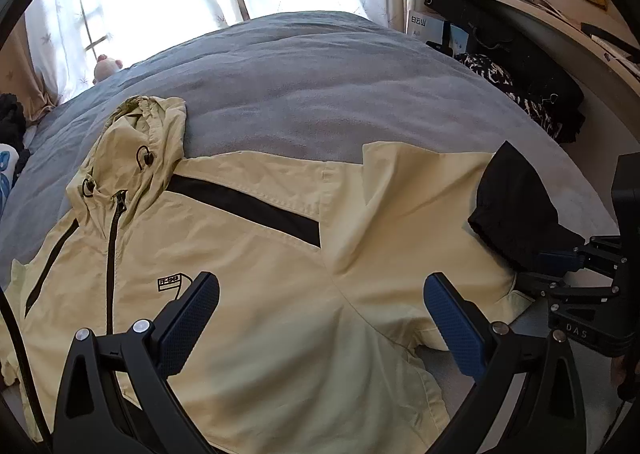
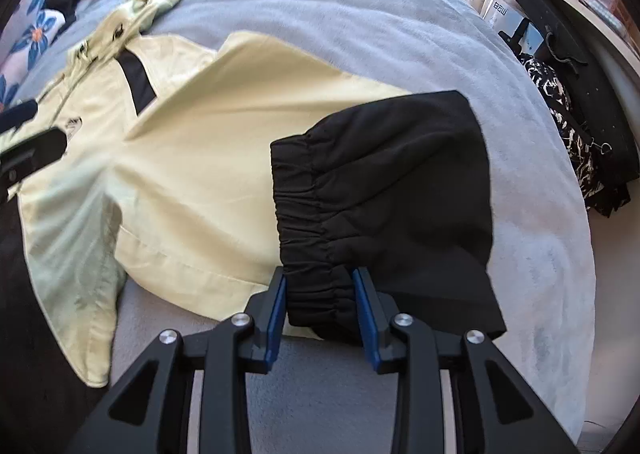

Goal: Fold large clothes
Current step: 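Lift the sleeve with the right tool and lay it across the jacket body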

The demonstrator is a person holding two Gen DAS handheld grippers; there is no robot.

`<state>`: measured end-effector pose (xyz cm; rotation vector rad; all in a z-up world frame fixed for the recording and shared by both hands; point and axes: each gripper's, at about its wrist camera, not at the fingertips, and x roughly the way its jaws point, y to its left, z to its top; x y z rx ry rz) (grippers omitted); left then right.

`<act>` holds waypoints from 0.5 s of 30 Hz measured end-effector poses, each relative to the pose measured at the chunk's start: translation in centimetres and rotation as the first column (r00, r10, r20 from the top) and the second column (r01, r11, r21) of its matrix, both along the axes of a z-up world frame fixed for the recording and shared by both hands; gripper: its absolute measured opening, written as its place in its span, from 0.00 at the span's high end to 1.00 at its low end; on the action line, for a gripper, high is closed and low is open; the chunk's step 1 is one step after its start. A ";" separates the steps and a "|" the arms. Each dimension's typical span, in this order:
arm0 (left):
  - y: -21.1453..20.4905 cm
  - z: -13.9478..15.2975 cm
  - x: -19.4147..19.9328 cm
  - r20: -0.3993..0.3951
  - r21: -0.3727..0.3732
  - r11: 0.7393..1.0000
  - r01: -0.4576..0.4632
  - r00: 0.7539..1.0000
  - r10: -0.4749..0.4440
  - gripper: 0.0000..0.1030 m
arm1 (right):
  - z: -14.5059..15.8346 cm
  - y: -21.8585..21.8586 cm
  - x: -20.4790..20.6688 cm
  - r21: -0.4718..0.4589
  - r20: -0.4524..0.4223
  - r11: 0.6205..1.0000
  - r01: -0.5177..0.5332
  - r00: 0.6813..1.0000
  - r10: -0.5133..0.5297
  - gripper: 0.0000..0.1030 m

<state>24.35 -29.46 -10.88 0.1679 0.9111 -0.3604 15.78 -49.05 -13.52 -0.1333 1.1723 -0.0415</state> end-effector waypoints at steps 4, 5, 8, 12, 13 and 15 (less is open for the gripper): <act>0.6 0.5 -0.1 0.002 -0.012 1.000 -0.012 1.000 0.012 0.02 | 0.4 -1.1 -0.3 0.021 0.025 0.998 0.051 0.998 -0.052 0.70; 0.7 0.5 -0.1 -0.003 -0.015 1.000 -0.016 1.000 0.016 0.02 | 0.6 -1.4 -0.4 0.032 0.034 0.997 0.064 0.997 -0.065 0.71; 1.2 0.7 -0.1 -0.016 -0.025 0.999 -0.029 0.999 0.028 0.02 | 1.6 -1.6 -0.2 0.055 0.069 0.995 0.088 0.993 -0.091 0.81; 1.9 1.3 -0.5 -0.021 -0.033 0.999 -0.028 0.999 0.027 0.02 | 5.7 -1.7 -0.6 0.110 0.180 0.987 0.120 0.974 -0.138 0.86; 2.0 1.4 -0.6 -0.021 -0.035 0.999 -0.024 1.000 0.024 0.02 | 6.9 -1.8 -0.7 0.125 0.207 0.984 0.128 0.967 -0.152 0.86; 2.2 1.8 -1.0 -0.018 -0.043 0.999 -0.014 1.000 0.013 0.02 | 9.5 -2.0 -0.8 0.154 0.268 0.976 0.157 0.944 -0.194 0.86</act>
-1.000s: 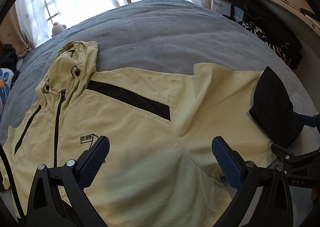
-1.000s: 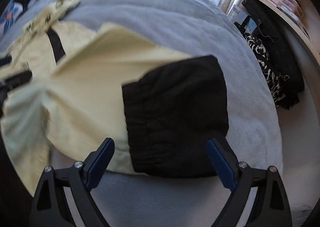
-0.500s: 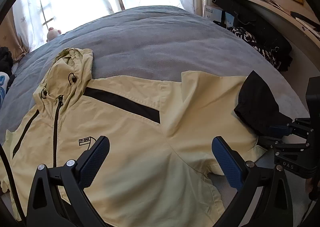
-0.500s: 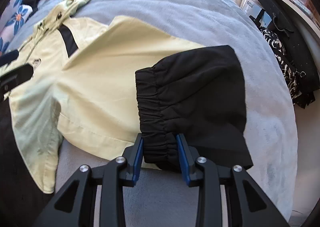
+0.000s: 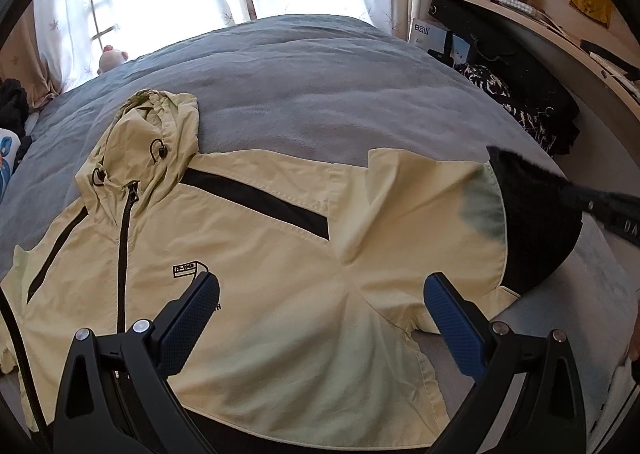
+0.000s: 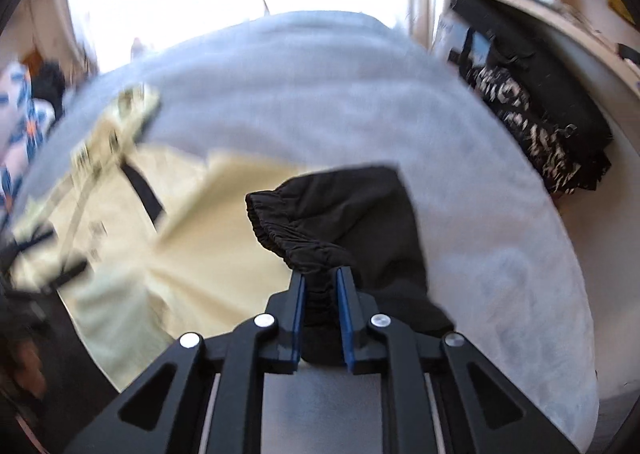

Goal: Fold large clothes
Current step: 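Lift the sleeve with the right tool and lay it across the jacket body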

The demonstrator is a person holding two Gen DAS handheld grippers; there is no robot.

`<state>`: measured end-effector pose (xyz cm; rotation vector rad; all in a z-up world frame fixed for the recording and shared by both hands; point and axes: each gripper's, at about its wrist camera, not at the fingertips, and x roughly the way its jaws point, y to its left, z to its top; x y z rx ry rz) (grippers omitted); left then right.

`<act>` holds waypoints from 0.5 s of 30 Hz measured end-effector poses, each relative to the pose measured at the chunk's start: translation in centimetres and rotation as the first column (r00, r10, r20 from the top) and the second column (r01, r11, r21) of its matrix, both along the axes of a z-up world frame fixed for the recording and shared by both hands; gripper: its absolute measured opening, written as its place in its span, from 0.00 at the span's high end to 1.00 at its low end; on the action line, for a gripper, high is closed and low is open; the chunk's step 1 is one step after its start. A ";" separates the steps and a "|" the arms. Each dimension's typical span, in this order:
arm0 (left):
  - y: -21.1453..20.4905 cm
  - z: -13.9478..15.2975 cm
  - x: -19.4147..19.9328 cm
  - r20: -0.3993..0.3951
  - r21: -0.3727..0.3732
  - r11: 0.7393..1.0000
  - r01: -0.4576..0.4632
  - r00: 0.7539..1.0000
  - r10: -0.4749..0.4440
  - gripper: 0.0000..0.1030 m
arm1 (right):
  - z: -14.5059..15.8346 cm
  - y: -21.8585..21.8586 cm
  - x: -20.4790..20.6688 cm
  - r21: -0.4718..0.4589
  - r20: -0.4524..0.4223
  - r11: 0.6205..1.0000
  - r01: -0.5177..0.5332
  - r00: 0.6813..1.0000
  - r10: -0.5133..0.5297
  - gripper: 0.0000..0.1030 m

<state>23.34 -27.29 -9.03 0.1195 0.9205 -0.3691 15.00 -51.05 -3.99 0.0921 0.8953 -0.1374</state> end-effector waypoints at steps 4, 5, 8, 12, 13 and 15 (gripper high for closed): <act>0.1 1.0 -0.6 0.017 -0.016 1.000 0.011 1.000 -0.011 0.02 | 3.8 -1.4 0.0 0.050 0.089 0.991 0.127 0.987 -0.131 0.87; 0.2 1.2 -0.8 0.022 -0.019 1.000 0.014 1.000 -0.014 0.02 | 4.2 -1.9 0.2 0.062 0.098 0.986 0.154 0.982 -0.160 0.87; 0.5 2.0 -1.3 0.040 -0.021 0.999 0.024 0.999 -0.023 0.02 | 5.1 -4.0 -0.3 0.158 0.122 0.952 0.262 0.952 -0.282 0.87; 1.8 2.9 -1.7 0.061 -0.026 0.999 0.025 0.998 -0.023 0.02 | 5.1 -5.7 -1.2 0.313 0.115 0.891 0.329 0.918 -0.380 0.87; 2.2 3.2 -1.8 0.064 -0.030 0.999 0.023 0.998 -0.022 0.02 | 5.1 -5.4 -1.2 0.343 0.109 0.886 0.311 0.924 -0.366 0.87; 3.5 3.7 -2.0 0.070 -0.039 0.999 0.020 0.997 -0.017 0.02 | 5.3 -3.8 -1.1 0.378 0.107 0.888 0.261 0.941 -0.322 0.87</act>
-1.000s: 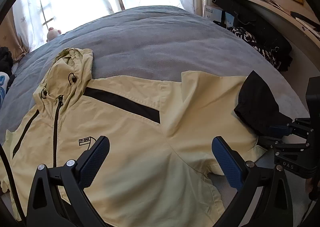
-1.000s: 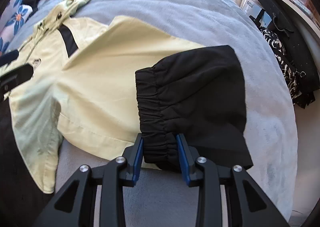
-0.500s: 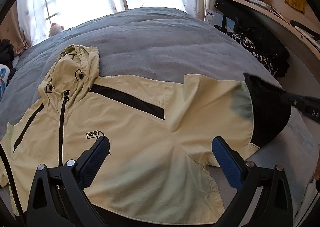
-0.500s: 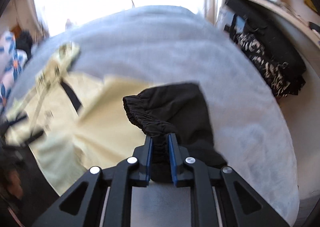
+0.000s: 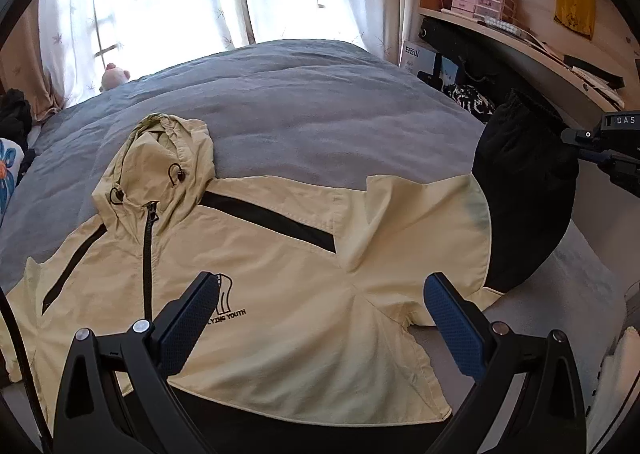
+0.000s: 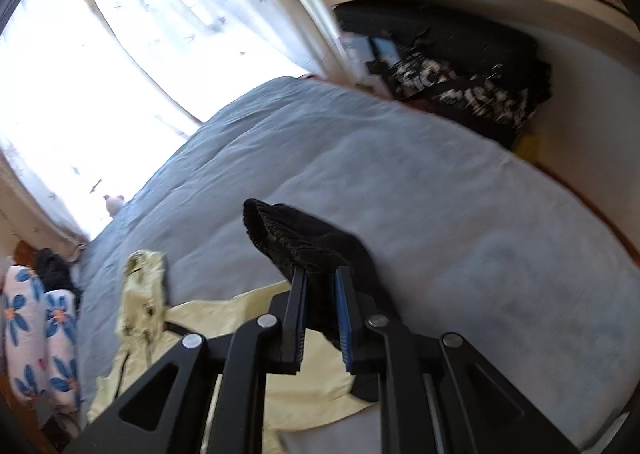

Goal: Fold large clothes
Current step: 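Lift the sleeve with the right tool and lay it across the jacket body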

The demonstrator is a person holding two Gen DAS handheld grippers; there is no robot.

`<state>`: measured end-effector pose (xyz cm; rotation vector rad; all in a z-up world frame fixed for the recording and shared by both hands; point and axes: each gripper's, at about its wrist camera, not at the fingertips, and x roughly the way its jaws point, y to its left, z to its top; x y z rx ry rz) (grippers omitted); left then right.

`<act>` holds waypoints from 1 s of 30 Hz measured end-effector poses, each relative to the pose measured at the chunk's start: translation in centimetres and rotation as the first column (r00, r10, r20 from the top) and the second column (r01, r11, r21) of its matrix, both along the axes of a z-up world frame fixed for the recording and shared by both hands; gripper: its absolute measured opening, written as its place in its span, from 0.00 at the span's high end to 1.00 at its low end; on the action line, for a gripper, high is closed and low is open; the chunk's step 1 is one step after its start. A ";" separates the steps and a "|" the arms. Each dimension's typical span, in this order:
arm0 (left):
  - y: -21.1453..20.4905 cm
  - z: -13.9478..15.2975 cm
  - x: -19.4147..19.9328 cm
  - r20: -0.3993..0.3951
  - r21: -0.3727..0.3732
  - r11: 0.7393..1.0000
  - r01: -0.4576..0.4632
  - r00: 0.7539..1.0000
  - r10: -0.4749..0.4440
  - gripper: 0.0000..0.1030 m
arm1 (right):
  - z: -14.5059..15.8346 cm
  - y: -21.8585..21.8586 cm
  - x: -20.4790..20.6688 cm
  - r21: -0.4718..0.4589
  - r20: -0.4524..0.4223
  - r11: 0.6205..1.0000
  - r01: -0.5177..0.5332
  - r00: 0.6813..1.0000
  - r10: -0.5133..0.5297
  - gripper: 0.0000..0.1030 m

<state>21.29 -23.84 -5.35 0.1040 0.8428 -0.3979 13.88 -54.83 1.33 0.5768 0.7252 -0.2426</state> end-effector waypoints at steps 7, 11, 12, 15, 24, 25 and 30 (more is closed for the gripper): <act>6.3 0.3 -1.2 -0.008 -0.022 0.999 -0.048 0.999 0.048 0.02 | 1.2 12.9 2.5 0.060 0.067 0.949 -0.310 0.950 0.306 0.87; 11.4 -0.7 -1.9 -0.044 -0.059 0.992 -0.107 0.993 0.105 0.02 | -0.3 20.5 3.9 0.087 0.075 0.882 -0.462 0.886 0.457 0.87; 12.7 -1.1 -2.1 -0.054 -0.069 0.989 -0.128 0.991 0.125 0.02 | -0.8 22.0 4.4 0.085 0.070 0.868 -0.489 0.872 0.484 0.87; 16.1 -2.6 -2.0 -0.093 -0.078 0.980 -0.184 0.980 0.176 0.02 | -3.6 26.6 5.8 0.076 -0.013 0.824 -0.562 0.825 0.564 0.82; 20.3 -6.9 -0.7 -0.282 -0.219 0.955 -0.201 0.950 0.136 0.02 | -5.7 26.6 4.4 0.048 -0.077 0.846 -0.531 0.842 0.533 0.71; 20.2 -7.3 -0.5 -0.301 -0.246 0.949 -0.196 0.946 0.117 0.02 | -5.7 26.4 4.3 0.048 -0.077 0.855 -0.517 0.851 0.519 0.71; 17.9 -9.6 -0.1 -0.382 -0.324 0.933 -0.158 0.924 0.024 0.13 | -7.5 22.7 1.6 0.095 -0.076 0.905 -0.414 0.904 0.421 0.63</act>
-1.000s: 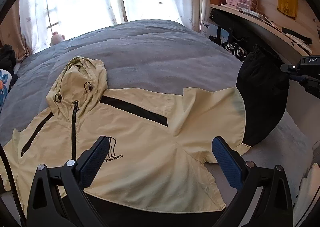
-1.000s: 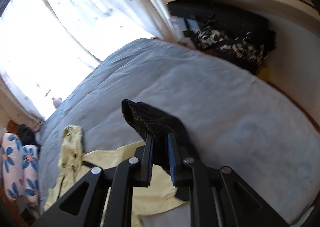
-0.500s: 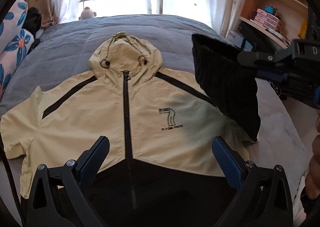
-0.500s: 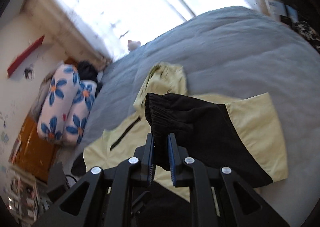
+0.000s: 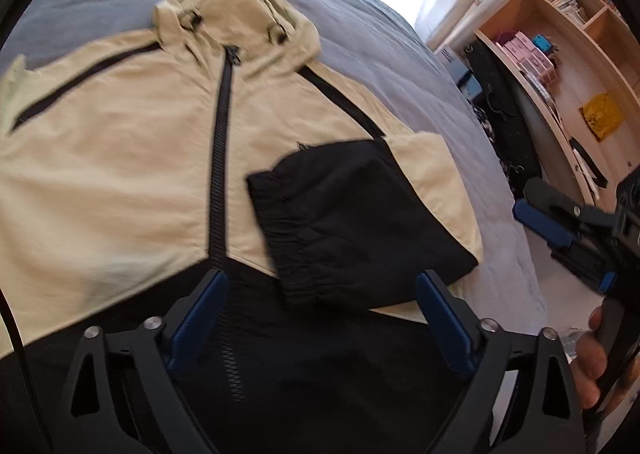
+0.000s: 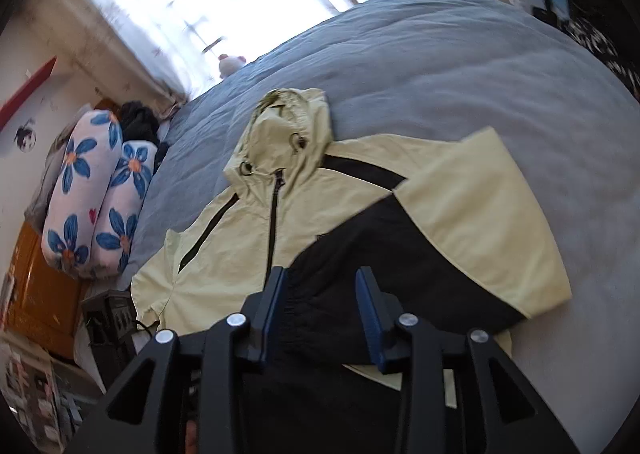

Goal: Fold large clothes
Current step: 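Lift the sleeve with the right tool and lay it across the jacket body, then grasp the black cuff with the left tool and reposition it on the body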

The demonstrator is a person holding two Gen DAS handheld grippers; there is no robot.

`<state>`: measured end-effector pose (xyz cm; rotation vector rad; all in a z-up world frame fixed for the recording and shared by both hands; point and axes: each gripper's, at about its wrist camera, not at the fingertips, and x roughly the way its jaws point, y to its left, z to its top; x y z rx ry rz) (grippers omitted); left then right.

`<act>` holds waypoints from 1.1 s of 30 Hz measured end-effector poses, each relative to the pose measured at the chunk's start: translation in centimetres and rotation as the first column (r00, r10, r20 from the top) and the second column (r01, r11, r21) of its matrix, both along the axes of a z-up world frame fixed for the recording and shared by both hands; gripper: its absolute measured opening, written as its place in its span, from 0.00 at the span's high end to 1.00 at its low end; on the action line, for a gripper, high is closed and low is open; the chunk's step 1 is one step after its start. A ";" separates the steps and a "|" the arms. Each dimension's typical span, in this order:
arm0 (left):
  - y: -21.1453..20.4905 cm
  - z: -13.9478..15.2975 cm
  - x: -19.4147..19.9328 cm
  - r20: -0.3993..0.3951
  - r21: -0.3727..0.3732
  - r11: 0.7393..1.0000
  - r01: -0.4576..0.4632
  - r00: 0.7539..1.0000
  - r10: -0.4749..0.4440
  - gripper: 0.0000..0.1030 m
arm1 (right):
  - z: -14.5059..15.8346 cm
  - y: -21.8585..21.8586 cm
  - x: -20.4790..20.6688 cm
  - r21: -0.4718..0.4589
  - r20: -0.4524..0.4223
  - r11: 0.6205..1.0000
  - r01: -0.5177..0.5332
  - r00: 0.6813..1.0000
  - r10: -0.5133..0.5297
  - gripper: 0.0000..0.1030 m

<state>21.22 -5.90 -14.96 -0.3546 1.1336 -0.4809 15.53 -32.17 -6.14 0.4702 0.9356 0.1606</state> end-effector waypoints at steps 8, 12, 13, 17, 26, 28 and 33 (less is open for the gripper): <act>-3.2 -3.2 1.2 -0.097 -0.028 0.999 0.042 0.994 -0.044 0.16 | -4.4 -3.3 -3.9 0.018 -0.071 0.997 0.071 0.995 -0.069 0.63; -4.3 -4.9 1.8 -0.150 -0.001 1.000 0.027 0.988 -0.026 0.16 | -5.7 -4.5 -5.2 0.054 -0.093 0.994 0.091 0.992 -0.085 0.63; -4.6 -5.0 2.0 -0.149 0.009 1.000 0.025 0.989 -0.024 0.16 | -5.7 -4.6 -5.3 0.055 -0.093 0.994 0.094 0.992 -0.089 0.63; -6.4 -4.8 2.5 -0.105 0.109 0.993 0.036 0.994 -0.024 0.56 | -5.8 -4.9 -5.8 0.035 -0.084 0.994 0.107 0.991 -0.104 0.63; -11.8 5.0 2.8 0.237 0.335 0.938 0.093 0.955 -0.179 0.79 | -5.0 -6.8 -6.8 -0.027 -0.056 0.985 0.172 0.983 -0.173 0.63; -11.9 8.9 3.0 0.336 0.349 0.935 0.063 0.923 -0.187 0.79 | -4.9 -7.7 -7.0 -0.035 -0.053 0.979 0.199 0.978 -0.201 0.63; -9.0 15.3 3.3 0.481 0.376 0.926 -0.036 0.861 -0.162 0.79 | -5.1 -8.4 -6.9 -0.035 -0.060 0.973 0.229 0.971 -0.231 0.63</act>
